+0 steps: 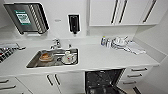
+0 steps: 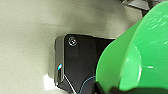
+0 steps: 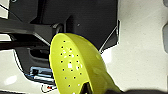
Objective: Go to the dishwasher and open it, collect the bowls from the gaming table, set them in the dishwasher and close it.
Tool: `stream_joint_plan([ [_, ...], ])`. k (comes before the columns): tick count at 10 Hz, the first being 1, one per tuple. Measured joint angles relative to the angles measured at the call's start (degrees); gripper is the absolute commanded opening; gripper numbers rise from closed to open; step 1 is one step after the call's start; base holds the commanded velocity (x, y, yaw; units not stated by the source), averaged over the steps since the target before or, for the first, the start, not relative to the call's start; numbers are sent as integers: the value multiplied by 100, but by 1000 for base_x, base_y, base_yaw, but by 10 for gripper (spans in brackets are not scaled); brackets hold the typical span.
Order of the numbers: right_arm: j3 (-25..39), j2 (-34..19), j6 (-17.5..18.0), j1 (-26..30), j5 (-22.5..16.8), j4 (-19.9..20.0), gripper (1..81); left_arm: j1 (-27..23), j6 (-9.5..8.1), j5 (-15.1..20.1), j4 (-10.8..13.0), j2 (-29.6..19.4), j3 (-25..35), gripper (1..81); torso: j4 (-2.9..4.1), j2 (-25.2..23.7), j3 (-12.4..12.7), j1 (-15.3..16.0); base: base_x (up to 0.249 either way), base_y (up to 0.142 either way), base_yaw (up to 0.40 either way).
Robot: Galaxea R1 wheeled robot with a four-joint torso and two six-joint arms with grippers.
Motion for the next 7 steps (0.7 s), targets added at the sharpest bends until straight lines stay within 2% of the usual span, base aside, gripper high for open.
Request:
stream_joint_plan([
  [3,0,0,0,5,16,1,10,-506,-89,538,22,-416,1359,10,0,0,-98,0,0,0,0],
  [5,5,0,2,32,38,1,10,-1170,-108,1028,60,-623,2399,10,0,0,-433,0,0,0,0],
  [7,22,2,2,79,55,1,10,-2016,-128,1747,77,-766,3187,10,0,4,-830,2,0,0,0],
])
